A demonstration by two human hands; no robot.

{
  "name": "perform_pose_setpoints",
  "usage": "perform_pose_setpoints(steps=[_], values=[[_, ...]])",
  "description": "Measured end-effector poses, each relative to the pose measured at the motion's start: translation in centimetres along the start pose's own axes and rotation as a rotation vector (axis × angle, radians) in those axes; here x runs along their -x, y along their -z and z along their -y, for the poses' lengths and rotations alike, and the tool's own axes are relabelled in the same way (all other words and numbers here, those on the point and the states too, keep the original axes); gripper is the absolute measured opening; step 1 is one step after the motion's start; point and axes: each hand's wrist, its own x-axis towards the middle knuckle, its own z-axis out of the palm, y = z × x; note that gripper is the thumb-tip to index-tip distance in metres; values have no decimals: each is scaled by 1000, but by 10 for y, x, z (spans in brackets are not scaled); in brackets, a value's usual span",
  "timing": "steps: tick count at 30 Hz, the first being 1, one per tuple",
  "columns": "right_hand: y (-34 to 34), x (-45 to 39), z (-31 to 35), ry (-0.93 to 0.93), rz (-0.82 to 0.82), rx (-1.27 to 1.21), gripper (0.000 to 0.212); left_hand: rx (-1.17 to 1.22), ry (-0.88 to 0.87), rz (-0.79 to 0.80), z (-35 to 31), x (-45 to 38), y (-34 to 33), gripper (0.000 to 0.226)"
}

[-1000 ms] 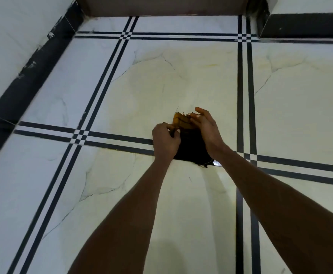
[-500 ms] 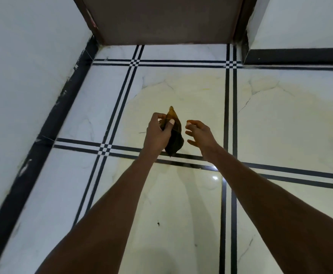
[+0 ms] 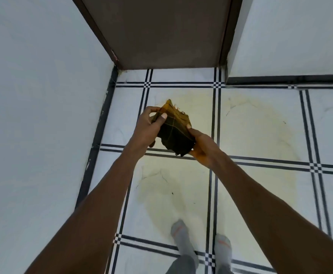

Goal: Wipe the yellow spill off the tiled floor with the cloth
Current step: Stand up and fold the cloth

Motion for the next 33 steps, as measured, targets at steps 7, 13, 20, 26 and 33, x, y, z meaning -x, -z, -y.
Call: perform_pose_setpoints(steps=[7, 13, 20, 26, 33], values=[[-62, 145, 53, 54, 45, -56, 47, 4, -9, -70, -95, 90, 37, 34], [-95, 217, 82, 112, 63, -92, 42, -75, -56, -106, -138, 129, 41, 36], [-112, 267, 91, 144, 79, -67, 36, -281, -251, -253, -154, 192, 24, 31], [-105, 287, 79, 125, 58, -73, 40, -378, -310, -152, -146, 241, 4, 31], [-101, 315, 69, 189, 87, 48, 26, -437, -304, -133, -148, 263, -5, 32]])
